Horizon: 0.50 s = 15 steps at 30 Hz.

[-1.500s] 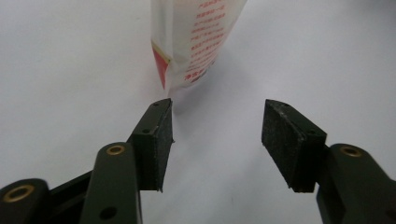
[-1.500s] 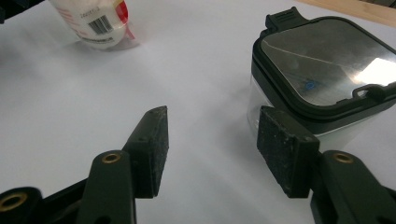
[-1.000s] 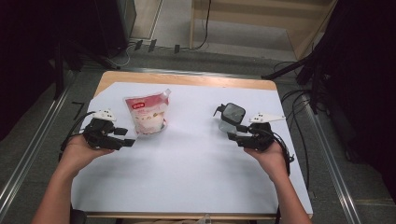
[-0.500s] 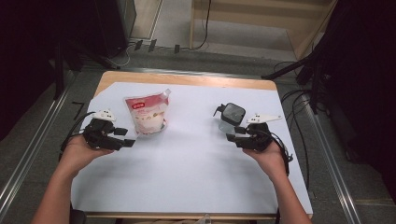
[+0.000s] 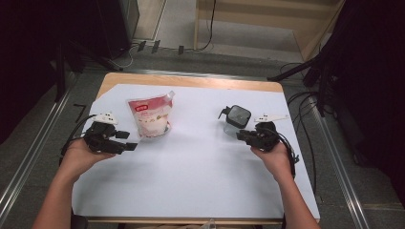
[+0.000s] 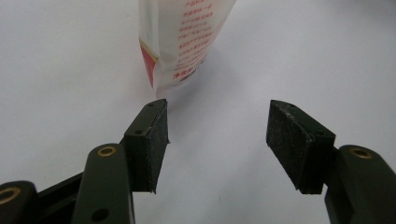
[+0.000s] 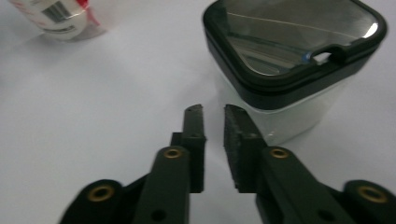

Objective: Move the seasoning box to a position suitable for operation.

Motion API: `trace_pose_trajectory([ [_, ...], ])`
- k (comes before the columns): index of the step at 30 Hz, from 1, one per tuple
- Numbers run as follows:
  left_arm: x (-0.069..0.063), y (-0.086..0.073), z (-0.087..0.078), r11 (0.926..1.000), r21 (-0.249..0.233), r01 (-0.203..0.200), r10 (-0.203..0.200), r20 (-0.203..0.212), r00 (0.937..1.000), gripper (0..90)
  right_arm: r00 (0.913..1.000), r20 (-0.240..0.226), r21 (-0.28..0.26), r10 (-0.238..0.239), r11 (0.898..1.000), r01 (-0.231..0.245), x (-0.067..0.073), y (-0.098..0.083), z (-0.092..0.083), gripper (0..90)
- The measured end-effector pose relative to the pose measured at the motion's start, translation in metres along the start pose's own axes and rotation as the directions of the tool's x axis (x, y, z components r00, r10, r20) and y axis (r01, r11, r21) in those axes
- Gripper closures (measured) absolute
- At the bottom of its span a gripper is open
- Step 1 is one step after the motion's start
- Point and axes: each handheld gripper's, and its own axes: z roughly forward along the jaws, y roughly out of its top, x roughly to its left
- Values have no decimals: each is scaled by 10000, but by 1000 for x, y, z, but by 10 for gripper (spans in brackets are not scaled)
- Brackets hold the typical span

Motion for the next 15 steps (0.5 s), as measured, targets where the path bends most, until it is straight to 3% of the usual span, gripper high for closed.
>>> trace_pose_trajectory([
  [2,0,-1,0,10000,21,8,-8,-29,10000,401,9998,139,-16,125,9999,-124,-5,1,2,900],
  [7,-1,-2,-1,10000,33,-22,22,-40,10000,401,9999,125,32,70,10000,-70,-7,1,7,900],
  [15,-2,-4,-1,10000,32,10,-10,-104,9999,401,9995,286,558,-116,9984,100,-8,-1,19,900],
])
